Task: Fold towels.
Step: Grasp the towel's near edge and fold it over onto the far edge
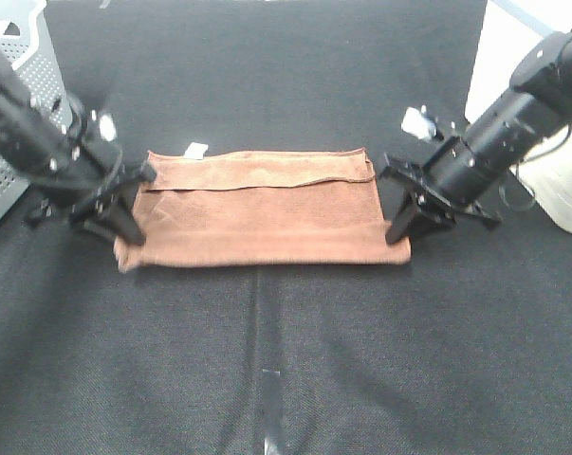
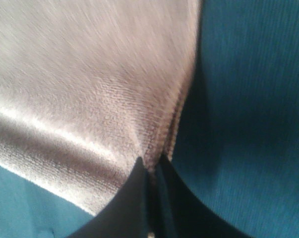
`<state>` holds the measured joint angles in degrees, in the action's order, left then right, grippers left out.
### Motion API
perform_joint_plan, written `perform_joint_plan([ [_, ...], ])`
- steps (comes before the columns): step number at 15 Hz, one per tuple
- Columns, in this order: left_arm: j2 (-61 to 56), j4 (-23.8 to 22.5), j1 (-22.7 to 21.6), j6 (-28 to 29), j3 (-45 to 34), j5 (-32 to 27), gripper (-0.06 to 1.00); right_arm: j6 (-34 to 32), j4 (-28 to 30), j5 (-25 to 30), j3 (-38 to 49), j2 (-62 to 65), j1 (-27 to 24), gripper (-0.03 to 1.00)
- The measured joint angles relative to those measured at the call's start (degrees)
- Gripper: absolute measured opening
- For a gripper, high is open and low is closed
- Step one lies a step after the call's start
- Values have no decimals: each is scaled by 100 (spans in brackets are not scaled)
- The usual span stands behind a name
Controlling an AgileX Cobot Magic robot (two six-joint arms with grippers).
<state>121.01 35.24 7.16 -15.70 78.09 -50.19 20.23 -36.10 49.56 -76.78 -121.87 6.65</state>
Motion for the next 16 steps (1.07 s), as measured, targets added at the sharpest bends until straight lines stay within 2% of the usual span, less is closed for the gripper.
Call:
perform_joint_plan([
  [4,17,-252,0,395,882,430,2,-23,23,-40,-1261,-103,0,0],
  [8,647,-309,-23,470,2160,544,2,-201,183,292,-2956,-1083,0,0],
  [10,1123,-338,-115,510,2636,556,2,-195,183,292,-3392,-1524,0,0],
  [13,1599,-338,-143,527,3077,544,4,-195,183,252,-3587,-1891,0,0],
  [14,1748,-338,-143,539,3180,544,7,-195,183,223,-3598,-1960,0,2],
  [15,1816,-338,-143,567,3197,550,13,-195,189,206,-3604,-1982,0,14],
  [16,1828,-338,-143,573,3209,567,24,-195,189,201,-3604,-1994,0,30],
])
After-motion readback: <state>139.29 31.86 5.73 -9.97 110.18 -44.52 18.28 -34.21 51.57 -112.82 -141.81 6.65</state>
